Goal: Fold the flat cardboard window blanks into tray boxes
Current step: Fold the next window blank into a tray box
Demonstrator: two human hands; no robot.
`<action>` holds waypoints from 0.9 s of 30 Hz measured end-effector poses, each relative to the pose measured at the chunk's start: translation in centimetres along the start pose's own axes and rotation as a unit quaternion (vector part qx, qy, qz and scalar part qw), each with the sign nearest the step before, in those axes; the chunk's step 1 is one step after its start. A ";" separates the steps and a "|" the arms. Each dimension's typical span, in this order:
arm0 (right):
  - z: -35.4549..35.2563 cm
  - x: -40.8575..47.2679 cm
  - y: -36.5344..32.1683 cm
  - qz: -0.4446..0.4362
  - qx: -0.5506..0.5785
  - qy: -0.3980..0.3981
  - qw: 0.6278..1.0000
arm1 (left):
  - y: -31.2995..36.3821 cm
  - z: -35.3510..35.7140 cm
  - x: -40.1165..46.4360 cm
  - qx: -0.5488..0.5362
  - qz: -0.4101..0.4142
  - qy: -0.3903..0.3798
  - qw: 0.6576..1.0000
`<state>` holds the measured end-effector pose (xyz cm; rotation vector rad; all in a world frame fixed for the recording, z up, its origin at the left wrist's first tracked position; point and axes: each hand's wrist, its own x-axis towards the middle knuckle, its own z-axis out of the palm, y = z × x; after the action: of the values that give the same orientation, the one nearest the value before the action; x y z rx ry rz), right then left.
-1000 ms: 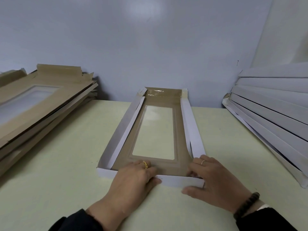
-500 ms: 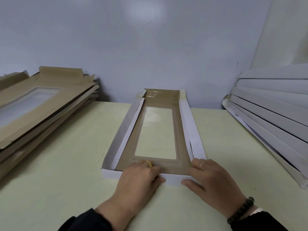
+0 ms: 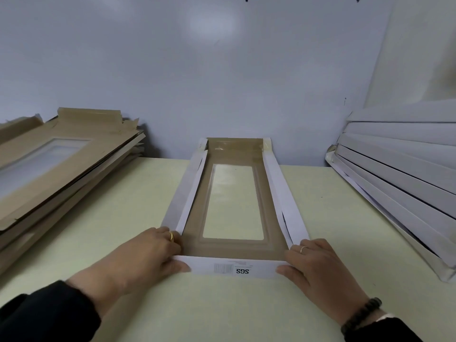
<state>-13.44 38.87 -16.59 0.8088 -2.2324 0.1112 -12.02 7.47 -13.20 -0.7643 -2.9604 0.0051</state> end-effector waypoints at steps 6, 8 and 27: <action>0.2 -0.1 0.1 -0.008 -0.014 -0.008 1.000 | 0.1 -0.6 0.3 -0.064 -0.004 -0.033 0.997; 0.1 -0.2 0.1 -0.007 -0.013 -0.009 1.000 | 0.1 -0.7 0.5 -0.119 -0.020 -0.047 0.992; -0.2 0.0 -0.2 0.001 -0.006 -0.020 1.000 | 1.0 0.6 -1.9 -0.061 -0.028 0.107 0.992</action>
<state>-13.22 38.80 -16.45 0.8083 -2.2702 0.0826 -9.96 7.44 -13.98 -0.6494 -2.7952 -0.2490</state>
